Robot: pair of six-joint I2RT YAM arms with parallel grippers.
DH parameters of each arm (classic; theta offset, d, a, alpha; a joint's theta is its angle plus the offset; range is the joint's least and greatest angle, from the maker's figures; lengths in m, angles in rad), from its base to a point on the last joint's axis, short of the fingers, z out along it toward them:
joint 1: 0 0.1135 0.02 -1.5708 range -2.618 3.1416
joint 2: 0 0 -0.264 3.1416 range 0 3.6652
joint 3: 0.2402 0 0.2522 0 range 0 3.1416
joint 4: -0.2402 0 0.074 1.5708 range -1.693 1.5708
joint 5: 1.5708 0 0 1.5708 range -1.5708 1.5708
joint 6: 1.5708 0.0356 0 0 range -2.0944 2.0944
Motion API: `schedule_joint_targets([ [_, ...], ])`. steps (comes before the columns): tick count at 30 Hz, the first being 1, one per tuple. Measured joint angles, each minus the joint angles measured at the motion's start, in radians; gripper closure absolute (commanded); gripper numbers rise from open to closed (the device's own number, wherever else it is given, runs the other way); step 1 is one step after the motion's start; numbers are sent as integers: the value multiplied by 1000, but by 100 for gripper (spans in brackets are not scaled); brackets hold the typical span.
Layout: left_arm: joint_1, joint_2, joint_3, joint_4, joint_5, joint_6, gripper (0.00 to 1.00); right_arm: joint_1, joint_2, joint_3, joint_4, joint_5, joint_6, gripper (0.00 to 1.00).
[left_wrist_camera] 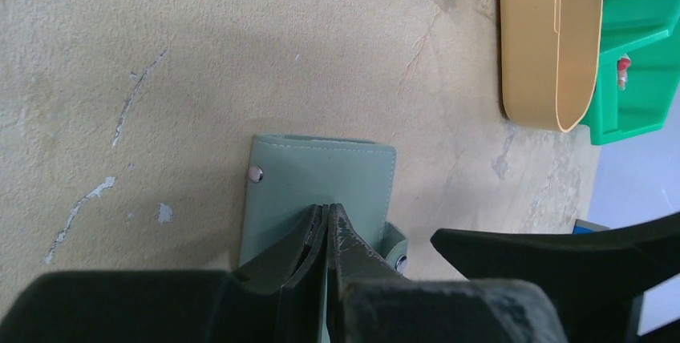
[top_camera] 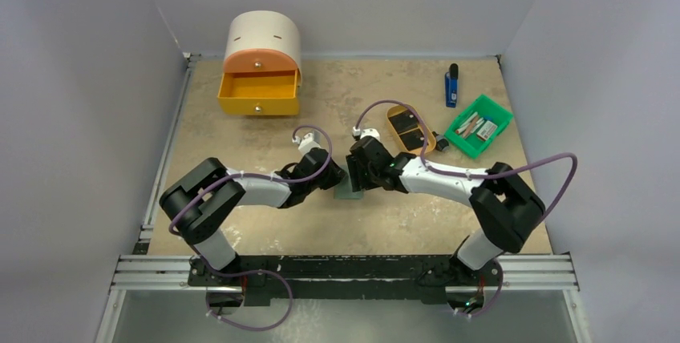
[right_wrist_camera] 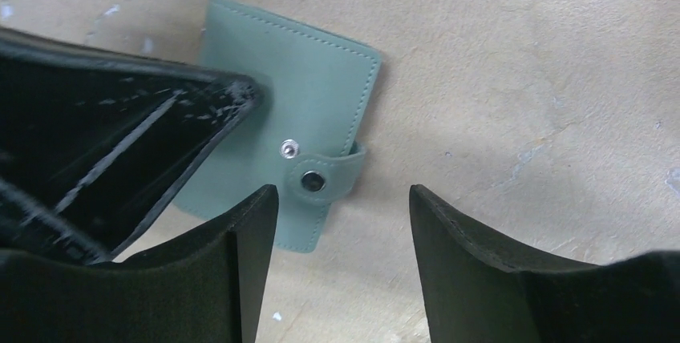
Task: Put the credit cards into the card holder
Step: Open the card holder at the center of the board.
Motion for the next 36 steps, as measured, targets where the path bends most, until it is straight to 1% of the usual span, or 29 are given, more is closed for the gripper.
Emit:
schedule_joint_targets([
  [4, 0, -3, 0, -4, 0, 0, 98, 0, 40, 4, -1, 25, 3, 43],
  [6, 0, -6, 0, -10, 0, 0, 98, 0, 52, 5, 2, 37, 4, 50],
  [7, 0, -7, 0, -13, 0, 0, 98, 0, 54, 7, 4, 42, 6, 54],
  [8, 0, -9, 0, -15, 0, 0, 98, 0, 53, 8, 8, 47, 6, 61],
  [13, 0, -11, 0, -21, 0, 0, 98, 0, 53, 8, 27, 72, 6, 84],
  [16, 0, -13, 0, -24, 0, 0, 98, -8, 53, 8, 39, 71, 6, 100],
  [18, 0, -22, 0, -37, 0, 1, 97, -13, 50, 8, 46, 69, 5, 100],
  [20, 0, -36, -3, -56, -1, 1, 92, -16, 32, 2, 54, 65, 6, 100],
  [22, 0, -62, -9, -76, -1, 3, 78, -16, -20, -19, 61, 51, 3, 100],
  [24, 0, -100, -13, -101, -2, 11, 66, -16, -87, -39, 62, 22, -3, 100],
  [27, 0, -166, -24, -126, -4, 19, 53, -16, -188, -50, 68, -24, -22, 100],
  [33, 0, -279, -56, -147, -4, 21, 38, -16, -289, -98, 104, -116, -26, 100],
  [36, 0, -322, -103, -142, -4, 16, 37, -16, -288, -130, 123, -145, -13, 100],
])
